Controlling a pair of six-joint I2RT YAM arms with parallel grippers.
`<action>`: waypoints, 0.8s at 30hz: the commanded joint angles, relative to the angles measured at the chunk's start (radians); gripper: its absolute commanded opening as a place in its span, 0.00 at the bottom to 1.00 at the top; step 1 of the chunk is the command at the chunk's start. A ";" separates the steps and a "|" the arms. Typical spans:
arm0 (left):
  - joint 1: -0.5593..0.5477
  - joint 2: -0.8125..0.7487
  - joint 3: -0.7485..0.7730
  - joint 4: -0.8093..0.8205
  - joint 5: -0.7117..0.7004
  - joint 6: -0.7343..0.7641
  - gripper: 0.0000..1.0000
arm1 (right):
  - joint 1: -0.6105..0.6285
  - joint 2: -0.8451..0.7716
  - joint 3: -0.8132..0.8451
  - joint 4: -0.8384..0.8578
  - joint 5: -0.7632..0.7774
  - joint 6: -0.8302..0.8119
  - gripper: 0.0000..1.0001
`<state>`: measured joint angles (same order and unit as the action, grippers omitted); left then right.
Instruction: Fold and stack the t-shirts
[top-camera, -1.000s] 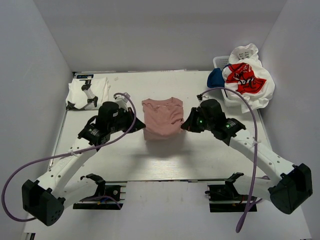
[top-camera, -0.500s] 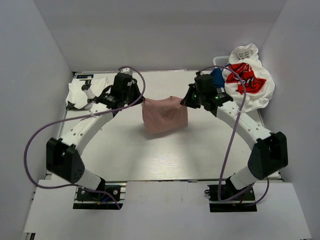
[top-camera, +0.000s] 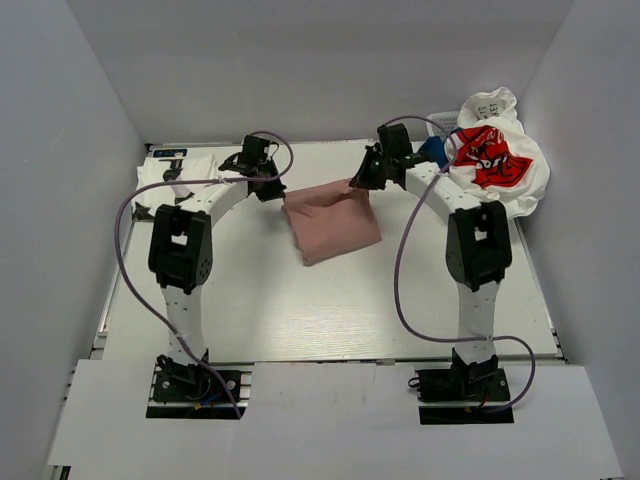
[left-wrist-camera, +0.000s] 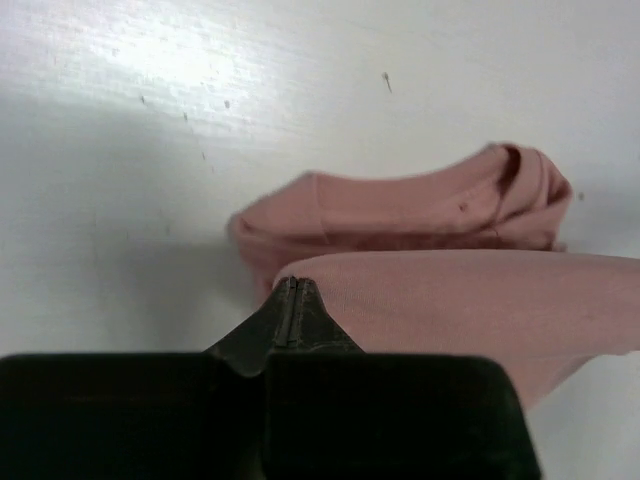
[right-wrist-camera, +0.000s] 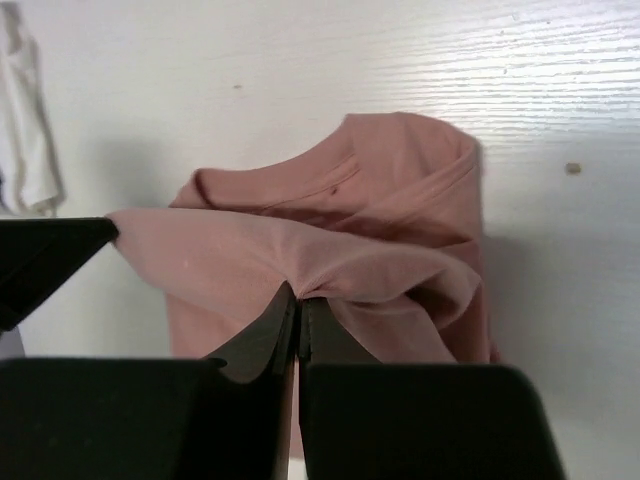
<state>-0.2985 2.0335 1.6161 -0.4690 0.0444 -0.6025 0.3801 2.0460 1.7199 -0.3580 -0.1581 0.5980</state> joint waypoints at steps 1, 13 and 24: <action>0.035 0.059 0.135 0.023 0.055 0.017 0.00 | -0.029 0.118 0.098 0.043 -0.079 -0.009 0.00; 0.064 0.208 0.431 -0.177 0.055 0.046 1.00 | -0.035 0.170 0.307 0.007 -0.061 -0.096 0.90; -0.048 0.025 0.112 -0.002 0.273 0.171 1.00 | 0.006 0.045 0.037 0.099 -0.078 -0.153 0.90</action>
<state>-0.3153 2.0571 1.7348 -0.5110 0.2268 -0.5014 0.3843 2.0350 1.7176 -0.2852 -0.1802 0.4812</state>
